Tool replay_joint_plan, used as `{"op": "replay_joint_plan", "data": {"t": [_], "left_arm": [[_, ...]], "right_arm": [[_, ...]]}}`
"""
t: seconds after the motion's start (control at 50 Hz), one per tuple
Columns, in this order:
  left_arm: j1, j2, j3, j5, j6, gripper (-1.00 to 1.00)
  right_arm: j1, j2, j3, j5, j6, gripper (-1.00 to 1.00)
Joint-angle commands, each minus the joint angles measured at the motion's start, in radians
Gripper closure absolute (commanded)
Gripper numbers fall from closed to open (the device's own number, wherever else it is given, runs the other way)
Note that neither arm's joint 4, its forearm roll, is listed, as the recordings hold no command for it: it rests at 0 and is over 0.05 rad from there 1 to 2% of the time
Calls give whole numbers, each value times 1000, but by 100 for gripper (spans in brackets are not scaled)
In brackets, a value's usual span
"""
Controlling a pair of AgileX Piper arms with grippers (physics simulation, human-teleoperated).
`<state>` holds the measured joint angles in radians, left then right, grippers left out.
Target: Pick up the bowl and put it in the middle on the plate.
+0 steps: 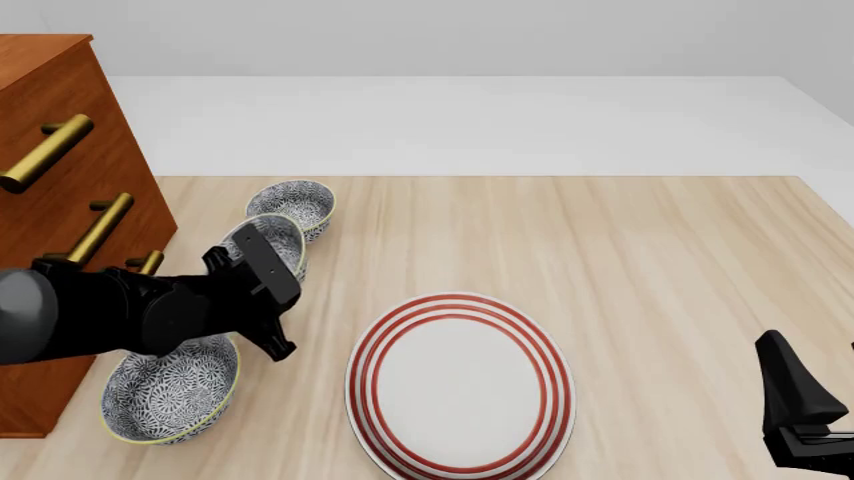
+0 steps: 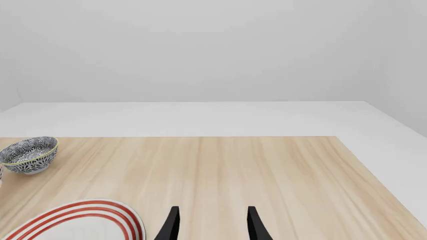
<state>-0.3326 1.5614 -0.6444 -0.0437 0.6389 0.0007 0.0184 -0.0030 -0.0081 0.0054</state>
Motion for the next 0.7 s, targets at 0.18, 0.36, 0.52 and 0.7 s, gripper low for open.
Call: {"op": "replay_joint_plan", "data": {"t": [0.18,0.36,0.52,0.7], "left_arm": [[-133,-135,-29,94,-5,100],[-226,-149,-67,168,-93,100],[-328,-173,-44,174,-58,100],[-383,-136,-86,203,-119,100]], "right_arm": [[0,0,0,0,0,-100],[0,0,0,0,0,-100],[0,0,0,0,0,-100],[0,0,0,0,0,-100]]}}
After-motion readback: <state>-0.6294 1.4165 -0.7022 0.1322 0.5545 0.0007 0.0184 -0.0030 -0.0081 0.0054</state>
